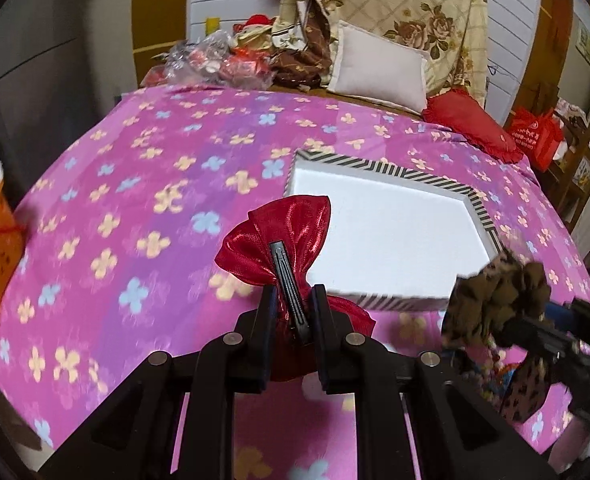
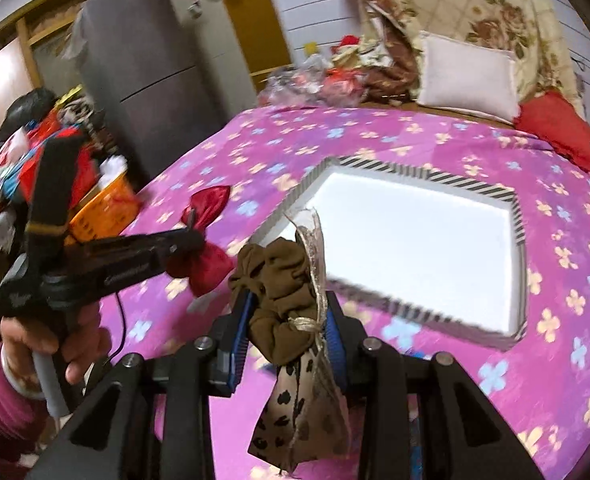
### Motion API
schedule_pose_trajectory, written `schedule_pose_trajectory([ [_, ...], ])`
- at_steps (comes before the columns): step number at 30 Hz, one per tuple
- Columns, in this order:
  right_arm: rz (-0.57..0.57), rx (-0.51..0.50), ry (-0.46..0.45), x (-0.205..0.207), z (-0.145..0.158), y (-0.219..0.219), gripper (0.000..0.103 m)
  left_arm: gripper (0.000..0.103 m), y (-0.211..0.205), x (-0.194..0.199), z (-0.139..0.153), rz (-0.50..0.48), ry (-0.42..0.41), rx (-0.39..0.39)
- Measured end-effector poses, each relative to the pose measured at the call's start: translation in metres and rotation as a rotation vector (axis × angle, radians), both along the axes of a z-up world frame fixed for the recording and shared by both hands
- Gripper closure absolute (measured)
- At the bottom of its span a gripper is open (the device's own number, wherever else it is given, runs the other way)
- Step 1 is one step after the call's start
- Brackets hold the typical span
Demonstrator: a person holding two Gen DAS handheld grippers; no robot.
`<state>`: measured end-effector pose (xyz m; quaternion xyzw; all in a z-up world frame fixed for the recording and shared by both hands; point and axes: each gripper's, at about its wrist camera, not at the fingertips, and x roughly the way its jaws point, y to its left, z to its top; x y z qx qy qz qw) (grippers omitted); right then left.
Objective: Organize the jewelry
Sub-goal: 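Drop the red bow in the tray with the left tool while the right tool drops the leopard bow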
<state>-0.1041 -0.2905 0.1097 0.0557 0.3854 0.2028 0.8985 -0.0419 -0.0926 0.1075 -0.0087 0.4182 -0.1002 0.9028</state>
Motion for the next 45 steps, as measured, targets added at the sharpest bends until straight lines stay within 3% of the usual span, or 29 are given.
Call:
schedule_pose_trajectory([
  [9,-0.09,0.0,0.049,0.07,-0.005,-0.016,0.067,0.09,-0.032,0.041,-0.006,-0.034,0.0,0.055],
  [23,-0.144,0.014,0.183,0.148,-0.057,-0.019,0.067,0.09,-0.055,0.092,-0.04,-0.053,0.039,0.124],
  [33,-0.159,0.05,0.24,0.174,-0.079,-0.021,0.067,0.09,-0.057,0.115,-0.062,-0.041,0.084,0.147],
  [36,-0.164,0.057,0.261,0.177,-0.086,-0.021,0.063,0.089,-0.057,0.118,-0.067,-0.04,0.092,0.154],
  [40,-0.173,0.089,0.299,0.177,-0.091,-0.024,0.05,0.088,-0.055,0.12,-0.071,-0.027,0.104,0.15],
  [45,-0.188,0.109,0.26,0.164,-0.077,-0.037,0.047,0.072,-0.047,0.117,-0.064,-0.014,0.115,0.108],
])
